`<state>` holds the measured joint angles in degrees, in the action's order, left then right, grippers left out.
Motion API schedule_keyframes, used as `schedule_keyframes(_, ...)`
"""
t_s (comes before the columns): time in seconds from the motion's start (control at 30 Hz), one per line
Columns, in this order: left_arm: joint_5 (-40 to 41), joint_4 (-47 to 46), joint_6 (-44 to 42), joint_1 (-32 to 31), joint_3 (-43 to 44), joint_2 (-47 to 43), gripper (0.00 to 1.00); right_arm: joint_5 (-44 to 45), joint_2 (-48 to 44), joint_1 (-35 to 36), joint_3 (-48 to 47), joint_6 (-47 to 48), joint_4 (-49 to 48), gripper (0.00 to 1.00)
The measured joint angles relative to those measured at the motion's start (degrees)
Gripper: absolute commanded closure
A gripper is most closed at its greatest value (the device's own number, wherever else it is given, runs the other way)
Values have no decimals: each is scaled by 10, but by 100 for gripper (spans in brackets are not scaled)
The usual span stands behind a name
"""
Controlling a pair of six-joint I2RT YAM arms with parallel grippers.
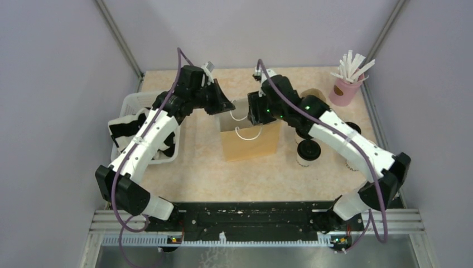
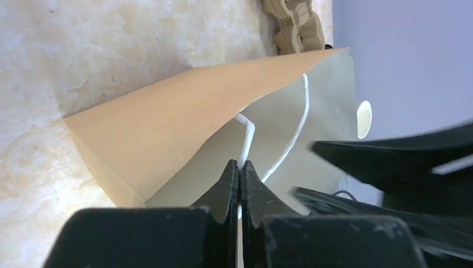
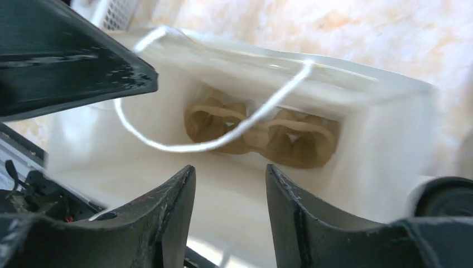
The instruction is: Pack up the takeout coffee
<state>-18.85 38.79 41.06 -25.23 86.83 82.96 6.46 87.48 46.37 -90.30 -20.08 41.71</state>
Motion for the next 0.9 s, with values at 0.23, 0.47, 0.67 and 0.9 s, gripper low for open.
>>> schedule_keyframes(0.23,-19,-11,33,16,-14,-25,100,75,-110,-3,-52,4,75,15)
schedule_keyframes(0.47,-93,-153,293,58,-188,-130,100,85,-148,-9,-61,-60,150,3)
schedule_keyframes(0.67,-97,-288,552,62,-342,-214,100,-19,-129,-10,-61,-131,150,5)
schedule_keyframes(0.9,-98,-345,647,62,-345,-235,100,-100,-122,-10,-61,-183,48,26)
